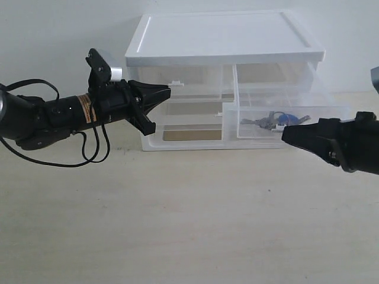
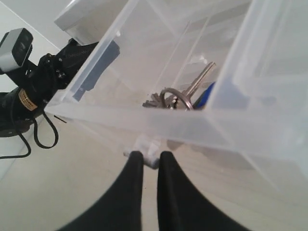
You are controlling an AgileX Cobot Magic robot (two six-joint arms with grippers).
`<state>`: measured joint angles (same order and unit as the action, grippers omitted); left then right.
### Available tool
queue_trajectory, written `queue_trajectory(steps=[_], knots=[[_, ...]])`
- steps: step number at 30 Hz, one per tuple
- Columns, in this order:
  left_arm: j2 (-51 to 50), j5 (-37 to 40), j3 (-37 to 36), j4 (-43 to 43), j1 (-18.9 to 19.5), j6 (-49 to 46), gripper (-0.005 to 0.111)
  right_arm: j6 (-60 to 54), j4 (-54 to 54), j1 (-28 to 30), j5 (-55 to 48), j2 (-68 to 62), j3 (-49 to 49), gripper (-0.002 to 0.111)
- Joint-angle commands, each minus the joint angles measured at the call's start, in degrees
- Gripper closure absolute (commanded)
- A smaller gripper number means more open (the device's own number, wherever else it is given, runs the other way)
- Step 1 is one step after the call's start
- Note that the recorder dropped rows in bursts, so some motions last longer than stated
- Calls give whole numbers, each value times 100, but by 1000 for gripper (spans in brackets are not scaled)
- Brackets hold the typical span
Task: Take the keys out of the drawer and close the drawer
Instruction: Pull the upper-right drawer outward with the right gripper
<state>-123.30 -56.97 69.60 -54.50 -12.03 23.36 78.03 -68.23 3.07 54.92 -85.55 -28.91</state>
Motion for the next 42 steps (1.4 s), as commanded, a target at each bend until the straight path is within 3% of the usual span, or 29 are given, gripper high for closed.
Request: queue_trajectory(steps=[1,6,17,22,29,32,38,42], knots=[[-4,390,144,1021,68,20,102,-166,-106,-20,-120,95,28,108],[-4,390,144,1021,68,20,102,-479,-106,-20,-811,95,28,108],[-4,390,144,1021,68,20,102,-1192,604,-20,-536,95,5,108],[-4,390,144,1021,68,20,102,-1217,631,-20,-995,95,-40,108],[-4,406,144,1021,68,12,102,-1234,592,-20,-816,95,-40,108],[-4,436,144,1021,68,12,102,-1194,535,-20,-510,95,-40,101],[-4,436,144,1021,68,12,102,-793,-114,-20,-288,337,-40,61],[-4,436,144,1021,68,12,102,-4,-817,-20,-129,705,-40,62]])
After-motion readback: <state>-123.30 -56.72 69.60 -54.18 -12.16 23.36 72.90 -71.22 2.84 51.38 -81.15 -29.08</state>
